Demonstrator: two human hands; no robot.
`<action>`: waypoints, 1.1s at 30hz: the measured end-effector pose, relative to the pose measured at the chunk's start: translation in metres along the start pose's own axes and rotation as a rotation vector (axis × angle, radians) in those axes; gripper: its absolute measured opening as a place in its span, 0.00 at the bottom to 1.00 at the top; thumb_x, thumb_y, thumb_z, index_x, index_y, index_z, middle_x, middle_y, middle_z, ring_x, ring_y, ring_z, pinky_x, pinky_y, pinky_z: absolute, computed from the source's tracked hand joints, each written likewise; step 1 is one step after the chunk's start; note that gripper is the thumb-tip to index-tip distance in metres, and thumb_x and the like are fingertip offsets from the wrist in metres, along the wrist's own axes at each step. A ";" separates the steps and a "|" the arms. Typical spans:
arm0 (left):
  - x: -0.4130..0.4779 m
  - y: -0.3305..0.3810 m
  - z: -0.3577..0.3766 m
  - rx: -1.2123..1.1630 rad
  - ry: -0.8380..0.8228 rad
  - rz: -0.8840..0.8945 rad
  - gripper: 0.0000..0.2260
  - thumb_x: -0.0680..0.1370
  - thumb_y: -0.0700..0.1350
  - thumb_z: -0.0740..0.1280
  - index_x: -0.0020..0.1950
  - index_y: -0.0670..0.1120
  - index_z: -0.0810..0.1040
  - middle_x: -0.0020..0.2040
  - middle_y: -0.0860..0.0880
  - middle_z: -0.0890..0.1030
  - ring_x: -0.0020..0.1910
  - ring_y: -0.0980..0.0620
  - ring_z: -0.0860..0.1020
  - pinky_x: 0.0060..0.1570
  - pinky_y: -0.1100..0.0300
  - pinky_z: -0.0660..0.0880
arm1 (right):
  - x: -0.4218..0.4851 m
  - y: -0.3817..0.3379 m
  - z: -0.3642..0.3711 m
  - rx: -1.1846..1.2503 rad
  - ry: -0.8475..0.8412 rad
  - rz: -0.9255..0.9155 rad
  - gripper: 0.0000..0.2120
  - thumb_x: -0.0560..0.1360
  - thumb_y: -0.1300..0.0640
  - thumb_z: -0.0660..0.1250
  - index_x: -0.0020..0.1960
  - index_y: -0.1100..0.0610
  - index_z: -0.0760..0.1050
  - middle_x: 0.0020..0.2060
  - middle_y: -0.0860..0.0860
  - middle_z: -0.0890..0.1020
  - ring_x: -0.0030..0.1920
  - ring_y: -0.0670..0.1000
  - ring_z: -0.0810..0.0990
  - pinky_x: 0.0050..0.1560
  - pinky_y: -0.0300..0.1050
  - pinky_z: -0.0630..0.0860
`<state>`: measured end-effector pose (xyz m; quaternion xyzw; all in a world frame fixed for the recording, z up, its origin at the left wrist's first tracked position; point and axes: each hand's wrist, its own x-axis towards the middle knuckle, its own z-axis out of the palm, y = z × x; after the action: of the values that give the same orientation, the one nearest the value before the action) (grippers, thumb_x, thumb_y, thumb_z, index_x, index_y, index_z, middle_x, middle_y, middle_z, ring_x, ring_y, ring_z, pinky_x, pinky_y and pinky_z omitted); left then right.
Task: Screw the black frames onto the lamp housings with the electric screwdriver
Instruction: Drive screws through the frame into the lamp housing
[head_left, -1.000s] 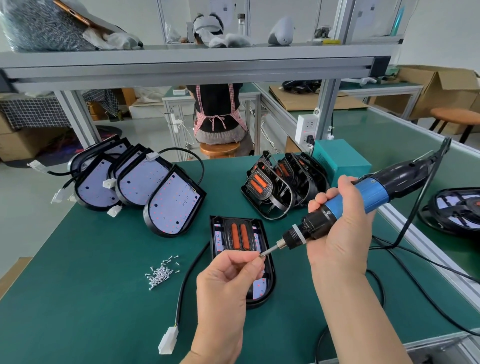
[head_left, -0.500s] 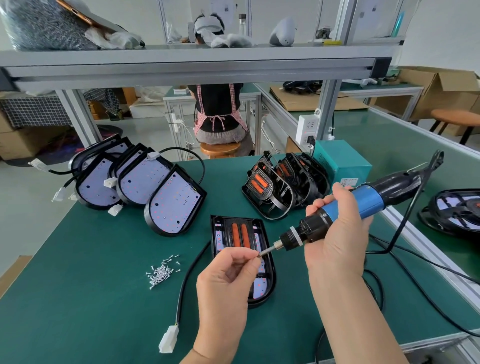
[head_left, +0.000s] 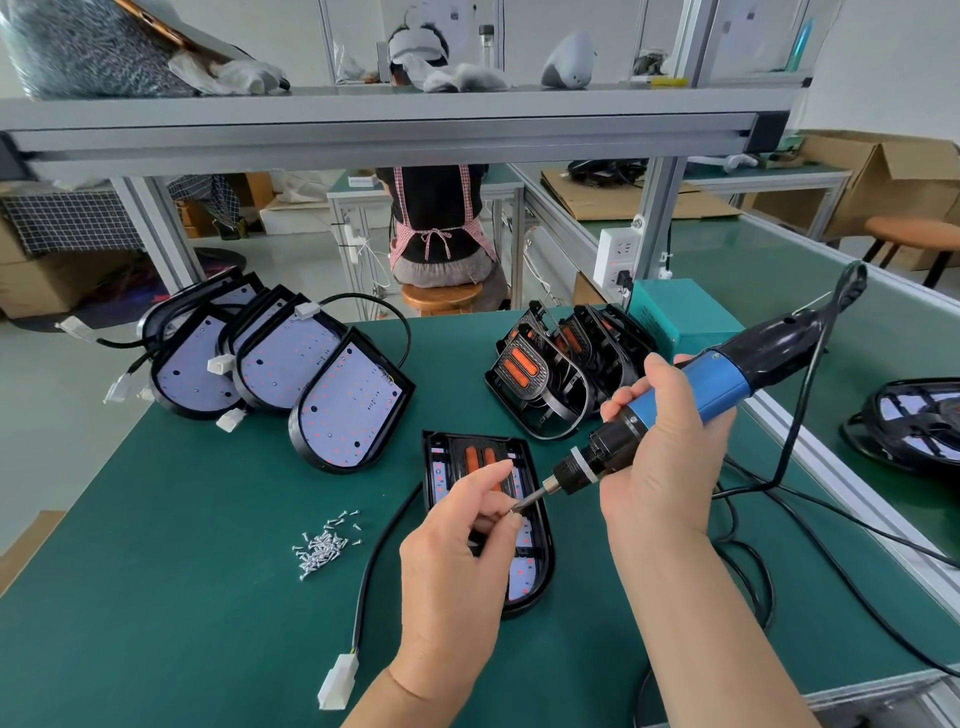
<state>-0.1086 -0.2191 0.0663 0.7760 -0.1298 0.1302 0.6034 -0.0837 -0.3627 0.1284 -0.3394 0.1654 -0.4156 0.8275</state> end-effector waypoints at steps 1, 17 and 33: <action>0.001 0.000 0.000 0.010 -0.011 0.007 0.28 0.73 0.31 0.74 0.55 0.65 0.78 0.42 0.61 0.83 0.41 0.57 0.80 0.45 0.74 0.73 | 0.001 0.001 0.001 -0.002 -0.003 -0.010 0.13 0.76 0.62 0.69 0.57 0.54 0.71 0.31 0.48 0.74 0.31 0.49 0.73 0.35 0.44 0.75; 0.057 -0.032 -0.015 0.348 -0.155 -0.382 0.44 0.72 0.58 0.75 0.80 0.50 0.54 0.74 0.48 0.63 0.66 0.49 0.69 0.59 0.57 0.65 | 0.053 0.032 0.034 -0.132 -0.087 -0.241 0.13 0.75 0.63 0.71 0.53 0.56 0.69 0.32 0.43 0.77 0.28 0.51 0.73 0.31 0.44 0.74; 0.060 -0.045 -0.004 0.133 -0.163 -0.491 0.25 0.72 0.50 0.77 0.59 0.56 0.63 0.47 0.61 0.78 0.47 0.65 0.75 0.47 0.58 0.71 | 0.076 0.081 0.036 -0.435 -0.127 -0.259 0.23 0.70 0.50 0.73 0.60 0.58 0.71 0.46 0.54 0.80 0.43 0.69 0.80 0.47 0.65 0.79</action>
<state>-0.0366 -0.2073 0.0483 0.8300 0.0231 -0.0750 0.5522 0.0285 -0.3739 0.0986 -0.5528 0.1539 -0.4506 0.6839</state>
